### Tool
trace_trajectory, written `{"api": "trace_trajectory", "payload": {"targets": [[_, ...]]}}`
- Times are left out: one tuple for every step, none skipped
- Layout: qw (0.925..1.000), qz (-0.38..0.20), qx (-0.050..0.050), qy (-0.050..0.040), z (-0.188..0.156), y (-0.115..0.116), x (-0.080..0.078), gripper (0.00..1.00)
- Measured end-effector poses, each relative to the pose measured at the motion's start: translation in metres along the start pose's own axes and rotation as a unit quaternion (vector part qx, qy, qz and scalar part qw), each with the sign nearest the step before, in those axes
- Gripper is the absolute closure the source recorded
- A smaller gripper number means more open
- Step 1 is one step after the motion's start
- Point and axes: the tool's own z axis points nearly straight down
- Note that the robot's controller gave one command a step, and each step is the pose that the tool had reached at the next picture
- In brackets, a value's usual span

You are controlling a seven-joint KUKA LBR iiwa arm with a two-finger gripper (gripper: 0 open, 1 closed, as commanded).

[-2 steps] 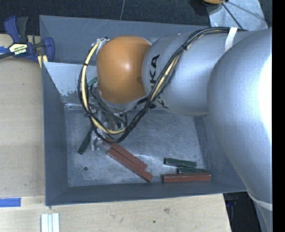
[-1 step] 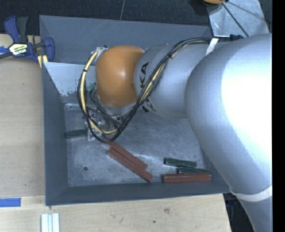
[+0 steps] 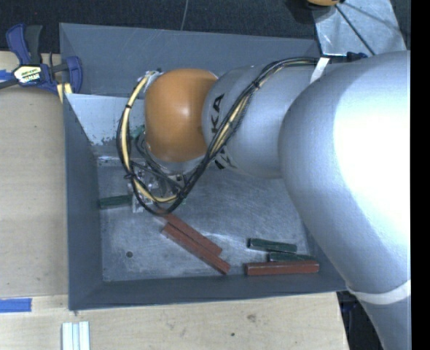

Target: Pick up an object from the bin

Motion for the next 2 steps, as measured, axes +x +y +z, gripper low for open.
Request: {"api": "trace_trajectory", "payload": {"targets": [[1.0000,0.000,0.000,0.0014,-0.039,-0.003,0.006,1.00],[1.0000,-0.007,0.000,0.0000,-0.175,0.008,0.010,1.00]]}}
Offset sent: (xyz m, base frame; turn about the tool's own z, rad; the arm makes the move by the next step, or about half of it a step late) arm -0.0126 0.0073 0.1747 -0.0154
